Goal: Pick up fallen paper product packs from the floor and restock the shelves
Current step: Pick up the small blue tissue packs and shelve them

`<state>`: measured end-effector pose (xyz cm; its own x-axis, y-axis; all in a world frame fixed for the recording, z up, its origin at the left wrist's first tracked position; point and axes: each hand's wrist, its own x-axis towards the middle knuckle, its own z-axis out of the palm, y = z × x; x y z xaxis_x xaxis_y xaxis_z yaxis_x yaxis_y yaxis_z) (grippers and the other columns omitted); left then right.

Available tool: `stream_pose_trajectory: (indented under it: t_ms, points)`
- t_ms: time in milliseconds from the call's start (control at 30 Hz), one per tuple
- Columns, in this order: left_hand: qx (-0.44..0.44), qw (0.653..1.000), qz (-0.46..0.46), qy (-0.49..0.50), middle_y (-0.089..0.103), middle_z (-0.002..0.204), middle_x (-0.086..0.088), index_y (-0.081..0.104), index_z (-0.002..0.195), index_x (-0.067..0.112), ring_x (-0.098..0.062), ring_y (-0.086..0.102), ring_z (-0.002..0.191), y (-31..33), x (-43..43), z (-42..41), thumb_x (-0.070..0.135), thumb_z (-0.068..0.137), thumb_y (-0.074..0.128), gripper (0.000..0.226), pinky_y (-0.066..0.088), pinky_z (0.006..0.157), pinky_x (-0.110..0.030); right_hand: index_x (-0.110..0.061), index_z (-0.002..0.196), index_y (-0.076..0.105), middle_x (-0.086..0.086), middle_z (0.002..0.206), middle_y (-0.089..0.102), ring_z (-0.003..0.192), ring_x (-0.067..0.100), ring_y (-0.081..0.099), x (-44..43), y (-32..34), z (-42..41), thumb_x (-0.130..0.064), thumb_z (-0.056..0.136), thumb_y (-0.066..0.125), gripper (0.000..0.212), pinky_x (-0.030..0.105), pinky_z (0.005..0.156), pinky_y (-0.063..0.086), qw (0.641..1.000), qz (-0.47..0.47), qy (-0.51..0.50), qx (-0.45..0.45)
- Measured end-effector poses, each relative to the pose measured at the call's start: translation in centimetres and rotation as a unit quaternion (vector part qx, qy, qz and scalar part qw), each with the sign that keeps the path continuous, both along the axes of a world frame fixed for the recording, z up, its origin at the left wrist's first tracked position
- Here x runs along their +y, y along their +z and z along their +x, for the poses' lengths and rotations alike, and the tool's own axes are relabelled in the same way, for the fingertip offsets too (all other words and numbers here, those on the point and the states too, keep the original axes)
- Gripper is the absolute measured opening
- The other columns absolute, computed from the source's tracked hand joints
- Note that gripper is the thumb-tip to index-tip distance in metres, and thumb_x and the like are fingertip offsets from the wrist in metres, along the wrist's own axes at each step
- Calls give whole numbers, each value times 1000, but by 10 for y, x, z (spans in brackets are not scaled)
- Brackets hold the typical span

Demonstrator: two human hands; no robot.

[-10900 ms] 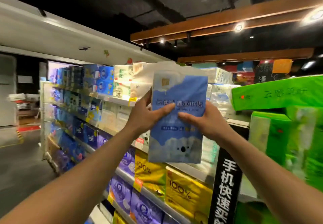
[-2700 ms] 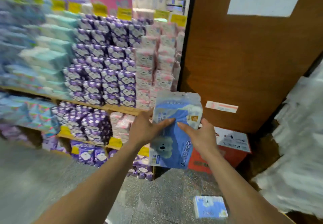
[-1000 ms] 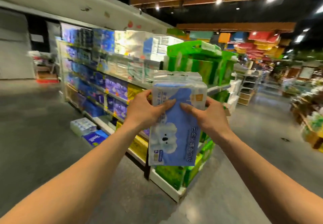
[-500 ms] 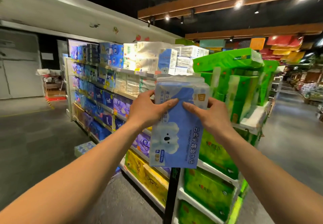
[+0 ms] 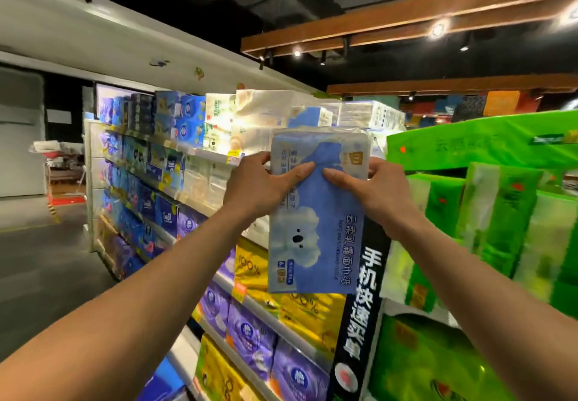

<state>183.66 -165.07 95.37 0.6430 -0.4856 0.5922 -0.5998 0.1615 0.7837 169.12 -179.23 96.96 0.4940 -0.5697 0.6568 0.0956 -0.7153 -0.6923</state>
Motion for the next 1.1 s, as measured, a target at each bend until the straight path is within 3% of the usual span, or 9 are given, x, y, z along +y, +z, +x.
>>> stream_pose_trajectory:
  t_ms: [200, 333, 500, 700, 800, 900, 1000, 1100]
  points:
    - [-45, 997, -24, -59, 77, 90, 5, 74, 95, 26, -16, 75, 79, 46, -82, 114, 66, 62, 85, 53, 64, 66, -48, -19, 87, 81, -3, 86, 80, 84, 16, 77, -70, 45, 94, -58, 63, 89, 46, 51, 78, 63, 996, -54, -59, -33]
    - [-73, 985, -31, -151, 79, 90, 2, 74, 101, 23, -14, 77, 78, 88, -139, 179, 56, 60, 91, 55, 63, 60, -50, -14, 90, 79, 0, 87, 79, 80, 15, 78, -106, 84, 141, -47, 71, 88, 39, 39, 67, 63, 991, -79, -104, -42]
    - [-98, 974, -27, -201, 78, 89, 3, 74, 97, 21, -14, 76, 78, 140, -221, 232, 57, 65, 89, 50, 63, 57, -47, -11, 91, 80, 4, 88, 80, 88, 26, 77, -159, 126, 184, -76, 43, 86, 81, 60, 75, 61, 976, -76, -193, -71]
    - [-96, 961, -59, -251, 77, 89, 5, 75, 98, 21, -11, 74, 82, 161, -319, 268, 53, 67, 90, 48, 63, 69, -37, -9, 93, 80, 3, 90, 80, 91, 23, 77, -223, 149, 216, -65, 50, 87, 71, 54, 83, 61, 961, -87, -250, -80]
    - [-102, 955, -68, -269, 77, 90, 5, 77, 100, 19, -10, 74, 84, 159, -359, 279, 50, 67, 90, 47, 63, 78, -41, -13, 95, 81, 1, 91, 79, 93, 18, 75, -256, 149, 228, -50, 65, 90, 49, 50, 86, 61, 950, -88, -290, -71]
    - [-127, 953, -55, -269, 76, 90, 6, 77, 101, 20, -10, 73, 85, 156, -389, 289, 49, 70, 89, 44, 63, 80, -42, -17, 94, 81, -2, 90, 79, 91, 14, 75, -288, 145, 237, -49, 67, 91, 44, 49, 86, 61, 943, -80, -317, -67]
    - [-178, 957, -34, -225, 76, 90, 5, 77, 97, 21, -12, 72, 86, 152, -411, 299, 56, 68, 87, 46, 61, 82, -40, -18, 94, 81, -2, 92, 79, 89, 13, 75, -310, 131, 249, -52, 67, 90, 45, 46, 86, 61, 936, -53, -344, -47]
    - [-279, 953, -4, -114, 76, 92, 0, 76, 96, 21, -20, 70, 86, 146, -422, 306, 73, 63, 80, 62, 56, 71, -38, -20, 87, 79, -1, 90, 79, 86, 14, 73, -328, 115, 259, -50, 69, 90, 37, 43, 78, 62, 931, -23, -363, -42]
